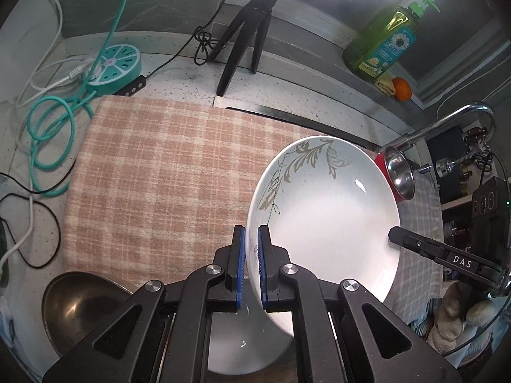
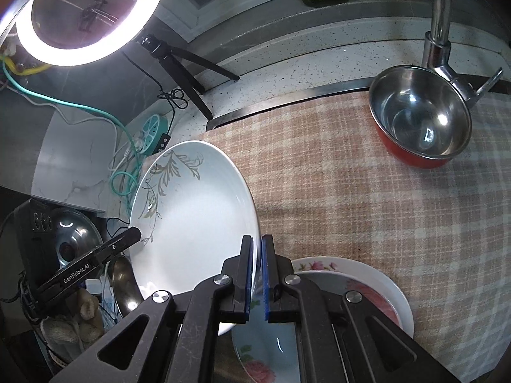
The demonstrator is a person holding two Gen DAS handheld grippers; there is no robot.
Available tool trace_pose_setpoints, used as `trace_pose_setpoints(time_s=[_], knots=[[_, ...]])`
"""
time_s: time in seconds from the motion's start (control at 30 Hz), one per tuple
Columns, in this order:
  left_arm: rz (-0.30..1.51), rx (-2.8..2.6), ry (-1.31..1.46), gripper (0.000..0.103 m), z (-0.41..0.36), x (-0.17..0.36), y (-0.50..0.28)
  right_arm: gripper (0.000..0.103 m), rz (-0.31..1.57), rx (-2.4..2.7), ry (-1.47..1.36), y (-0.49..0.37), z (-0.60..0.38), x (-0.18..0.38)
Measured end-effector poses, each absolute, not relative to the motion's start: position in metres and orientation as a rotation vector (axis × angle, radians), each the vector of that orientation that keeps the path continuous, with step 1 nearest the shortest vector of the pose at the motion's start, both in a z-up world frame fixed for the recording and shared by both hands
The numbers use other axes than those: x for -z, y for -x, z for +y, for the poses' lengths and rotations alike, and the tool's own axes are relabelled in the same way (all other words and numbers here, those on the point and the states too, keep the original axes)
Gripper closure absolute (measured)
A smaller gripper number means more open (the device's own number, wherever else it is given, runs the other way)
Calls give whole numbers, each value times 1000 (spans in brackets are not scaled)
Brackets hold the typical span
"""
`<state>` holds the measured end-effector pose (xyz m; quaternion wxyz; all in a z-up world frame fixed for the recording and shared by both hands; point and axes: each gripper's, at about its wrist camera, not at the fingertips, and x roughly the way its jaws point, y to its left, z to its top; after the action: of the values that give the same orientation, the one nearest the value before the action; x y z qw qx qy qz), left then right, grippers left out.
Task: Organize plates and bowls
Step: 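Lift and carry the leaf-pattern plate with both tools toward the plate stack, then lower the leaf-pattern plate onto the pink-rose plate with both tools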
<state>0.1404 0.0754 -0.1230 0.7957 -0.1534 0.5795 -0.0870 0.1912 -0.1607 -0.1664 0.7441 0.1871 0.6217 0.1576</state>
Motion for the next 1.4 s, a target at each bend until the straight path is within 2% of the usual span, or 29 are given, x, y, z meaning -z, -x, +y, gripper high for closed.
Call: trace_pose_setpoints(time_s=[1.4], knots=[[1261,214,338,97,-21,139,-65,98,1378,-301,-432,-102,-261,174]])
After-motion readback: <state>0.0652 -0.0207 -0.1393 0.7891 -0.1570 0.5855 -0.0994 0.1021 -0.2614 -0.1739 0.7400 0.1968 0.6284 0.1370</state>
